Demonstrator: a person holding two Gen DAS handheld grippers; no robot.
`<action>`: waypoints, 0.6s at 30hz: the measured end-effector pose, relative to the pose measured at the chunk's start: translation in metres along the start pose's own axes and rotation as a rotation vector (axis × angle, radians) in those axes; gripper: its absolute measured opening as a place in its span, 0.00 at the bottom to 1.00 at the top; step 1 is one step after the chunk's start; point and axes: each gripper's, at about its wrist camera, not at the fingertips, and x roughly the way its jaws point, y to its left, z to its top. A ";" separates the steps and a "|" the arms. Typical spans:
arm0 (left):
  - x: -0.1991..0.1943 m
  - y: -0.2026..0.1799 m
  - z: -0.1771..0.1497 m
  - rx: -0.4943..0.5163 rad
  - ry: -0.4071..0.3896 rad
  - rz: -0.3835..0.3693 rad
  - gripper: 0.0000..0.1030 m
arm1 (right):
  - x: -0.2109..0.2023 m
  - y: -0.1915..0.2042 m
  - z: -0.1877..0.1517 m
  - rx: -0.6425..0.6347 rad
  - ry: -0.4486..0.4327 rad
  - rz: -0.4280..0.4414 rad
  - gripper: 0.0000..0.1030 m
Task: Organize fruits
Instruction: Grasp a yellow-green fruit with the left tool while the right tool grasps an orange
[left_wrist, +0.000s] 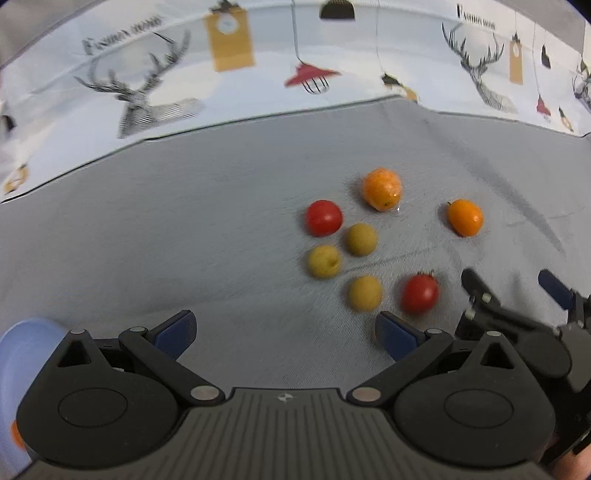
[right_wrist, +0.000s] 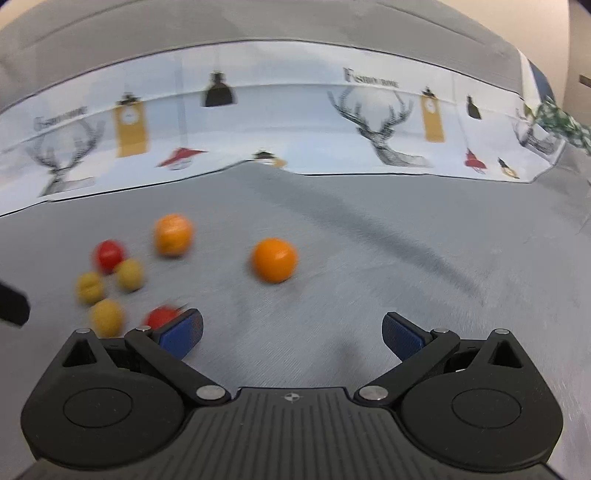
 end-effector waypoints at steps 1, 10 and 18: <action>0.006 -0.002 0.003 -0.003 0.008 -0.012 1.00 | 0.009 -0.004 0.003 0.012 0.006 -0.009 0.99; 0.054 -0.017 0.015 0.015 0.094 -0.040 1.00 | 0.064 -0.004 0.016 0.006 0.019 0.040 0.99; 0.042 -0.032 0.006 0.120 0.010 -0.044 0.26 | 0.068 0.003 0.021 -0.034 -0.009 0.055 0.64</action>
